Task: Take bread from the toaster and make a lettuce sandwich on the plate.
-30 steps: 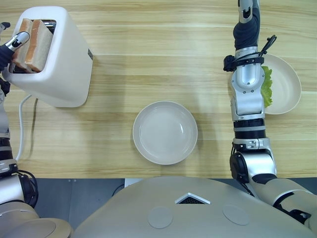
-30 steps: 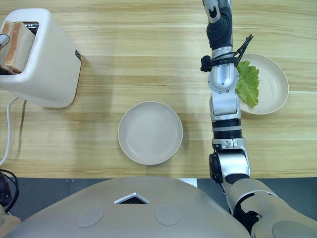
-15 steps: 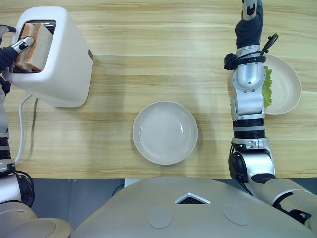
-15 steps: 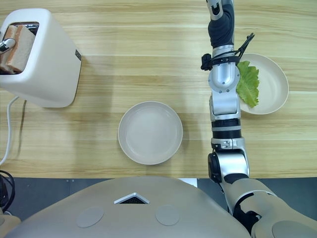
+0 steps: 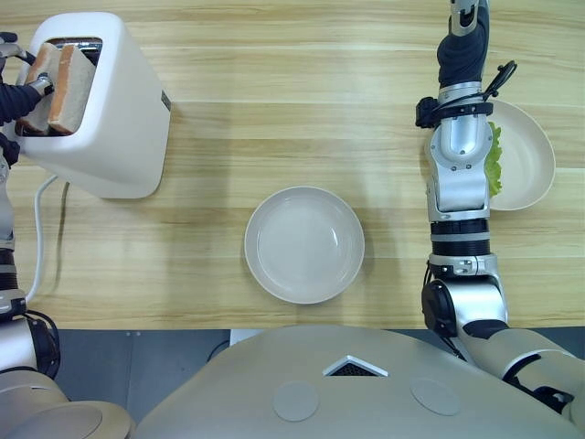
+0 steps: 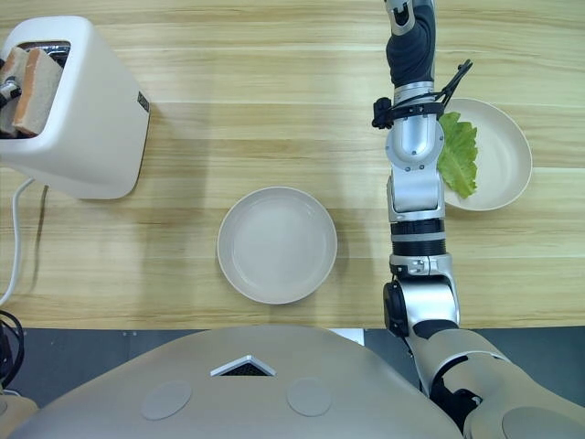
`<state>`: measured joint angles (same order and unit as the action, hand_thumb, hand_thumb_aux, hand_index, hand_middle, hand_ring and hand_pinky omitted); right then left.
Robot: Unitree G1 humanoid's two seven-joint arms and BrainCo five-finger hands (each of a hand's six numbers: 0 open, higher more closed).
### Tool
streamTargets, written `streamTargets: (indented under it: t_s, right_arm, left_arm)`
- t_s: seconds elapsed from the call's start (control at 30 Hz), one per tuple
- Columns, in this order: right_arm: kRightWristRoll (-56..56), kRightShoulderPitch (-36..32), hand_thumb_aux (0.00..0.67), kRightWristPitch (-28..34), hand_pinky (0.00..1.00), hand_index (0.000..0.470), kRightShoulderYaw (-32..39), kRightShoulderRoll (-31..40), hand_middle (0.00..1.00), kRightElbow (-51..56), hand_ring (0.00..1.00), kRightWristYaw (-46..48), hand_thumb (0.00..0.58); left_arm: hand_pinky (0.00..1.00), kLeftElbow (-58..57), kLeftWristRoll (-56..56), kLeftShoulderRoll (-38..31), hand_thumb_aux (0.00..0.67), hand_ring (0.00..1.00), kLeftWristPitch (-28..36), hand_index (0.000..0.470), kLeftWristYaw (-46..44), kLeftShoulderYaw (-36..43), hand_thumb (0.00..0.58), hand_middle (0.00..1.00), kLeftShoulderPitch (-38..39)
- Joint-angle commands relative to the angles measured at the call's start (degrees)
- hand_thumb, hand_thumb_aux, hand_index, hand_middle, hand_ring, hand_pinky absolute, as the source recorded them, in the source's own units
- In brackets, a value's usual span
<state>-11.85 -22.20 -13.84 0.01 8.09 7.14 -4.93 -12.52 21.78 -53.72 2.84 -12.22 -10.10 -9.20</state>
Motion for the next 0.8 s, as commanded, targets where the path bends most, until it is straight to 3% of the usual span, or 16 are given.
streamTargets:
  t_s: [0.03,0.33,0.57,0.8]
  right_arm:
    - [-0.45,-0.80,0.000,-0.22,0.00,0.000,0.25,0.05,0.00,1.03,0.00,-0.32,0.000]
    - [-1.16,-0.41,0.000,-0.32,0.00,0.000,0.59,0.18,0.00,0.74,0.00,-0.82,0.000]
    - [-1.37,-0.67,0.000,-0.36,0.00,0.000,1.04,0.14,0.00,1.06,0.00,-1.19,0.000]
    - [-1.08,-1.10,0.000,-0.59,0.00,0.000,0.79,0.37,0.00,1.68,0.00,-1.55,0.000]
  left_arm:
    - [1.00,4.32,-2.19,1.37,0.670,1.00,0.61,0.470,-0.58,-2.03,0.580,1.00,1.54]
    - [1.00,19.32,2.45,-0.64,0.670,1.00,6.45,0.470,1.07,-9.51,0.580,1.00,3.06]
    - [1.00,22.49,5.83,-1.98,0.670,1.00,8.44,0.470,1.40,-12.94,0.580,1.00,3.34]
    - [1.00,24.60,1.14,0.41,0.670,1.00,7.02,0.470,1.32,-14.10,0.580,1.00,-0.25]
